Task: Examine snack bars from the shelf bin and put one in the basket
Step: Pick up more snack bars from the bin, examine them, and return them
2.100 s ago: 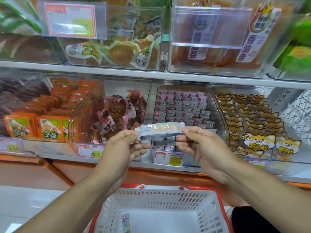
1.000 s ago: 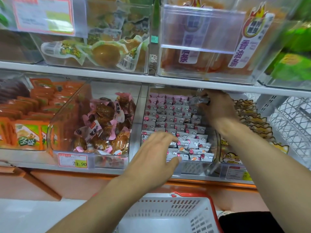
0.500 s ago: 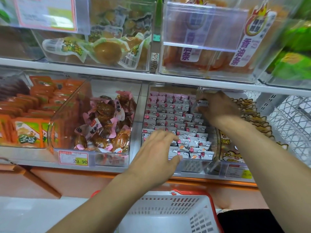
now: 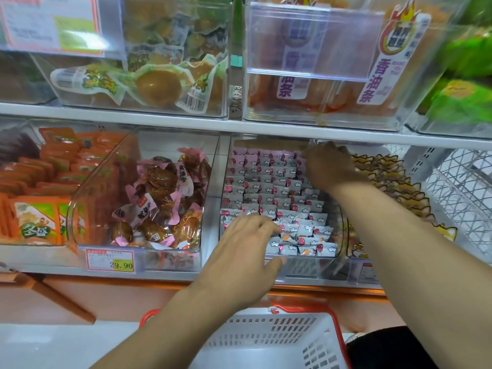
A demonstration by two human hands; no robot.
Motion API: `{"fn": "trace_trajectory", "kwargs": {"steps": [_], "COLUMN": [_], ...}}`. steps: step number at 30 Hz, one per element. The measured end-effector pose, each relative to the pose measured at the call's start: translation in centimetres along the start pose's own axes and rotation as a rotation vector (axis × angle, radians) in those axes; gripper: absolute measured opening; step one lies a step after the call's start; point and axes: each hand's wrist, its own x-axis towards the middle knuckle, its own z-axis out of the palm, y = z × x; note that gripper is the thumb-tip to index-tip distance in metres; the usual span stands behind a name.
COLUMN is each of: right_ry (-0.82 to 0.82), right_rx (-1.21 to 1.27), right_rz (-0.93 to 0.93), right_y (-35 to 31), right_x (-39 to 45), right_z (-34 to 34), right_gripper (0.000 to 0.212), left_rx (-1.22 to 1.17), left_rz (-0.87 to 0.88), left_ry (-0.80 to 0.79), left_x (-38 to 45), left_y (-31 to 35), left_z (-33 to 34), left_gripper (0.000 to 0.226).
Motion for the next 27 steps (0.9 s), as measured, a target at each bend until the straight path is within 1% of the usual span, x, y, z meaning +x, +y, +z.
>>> {"fn": "trace_trajectory", "kwargs": {"steps": [5, 8, 10, 13, 15, 17, 19, 21, 22, 23, 25, 27], "right_ry": [0.060, 0.153, 0.238, 0.419, 0.492, 0.571, 0.627, 0.639, 0.634, 0.593, 0.398, 0.175], "right_rx": [-0.003, 0.004, 0.079, 0.276, 0.466, 0.712, 0.921, 1.068, 1.202, 1.374, 1.669, 1.889], "right_rz": [0.039, 0.050, 0.067, 0.165, 0.267, 0.371, 0.422, 0.429, 0.427, 0.435, 0.460, 0.448], "right_y": [-0.6, -0.5, -0.3, 0.2, 0.4, 0.5, 0.4, 0.0, -0.4, -1.0, -2.4, -4.0], "right_x": [0.5, 0.5, 0.3, -0.2, -0.8, -1.7, -2.9, -4.7, -5.7, -6.8, -9.2, -11.6], "right_z": [0.6, 0.9, 0.9, 0.6, 0.3, 0.1, -0.1, -0.5, -0.8, -1.1, -1.7, -2.1], "right_gripper": [0.031, 0.016, 0.018, 0.024, 0.030, 0.028, 0.023, 0.013, 0.007, 0.006, 0.009, 0.009], "left_rx": [-0.027, 0.041, 0.078, 0.062, 0.026, -0.028, -0.077, -0.170, -0.256, -0.368, -0.647, -0.867], "left_rz": [0.007, 0.035, 0.042, 0.040, 0.038, 0.015, -0.021, -0.072, -0.114, -0.169, -0.307, -0.442], "left_ry": [0.007, 0.032, 0.041, 0.038, 0.063, 0.102, 0.129, 0.163, 0.197, 0.238, 0.300, 0.335], "left_x": [-0.2, -0.4, -0.5, -0.8, -0.9, -1.0, -1.2, -1.4, -1.5, -1.7, -1.8, -2.0], "left_y": [-0.1, -0.2, -0.3, -0.2, -0.2, -0.2, -0.2, -0.1, 0.0, 0.0, 0.1, -0.2], "left_z": [-0.5, -0.9, -1.2, -1.6, -1.9, -2.2, -2.5, -2.9, -3.2, -3.4, -4.0, -4.6], "left_gripper": [0.051, 0.052, 0.053, 0.052, 0.050, 0.047, 0.044, 0.039, 0.036, 0.033, 0.028, 0.023]}}
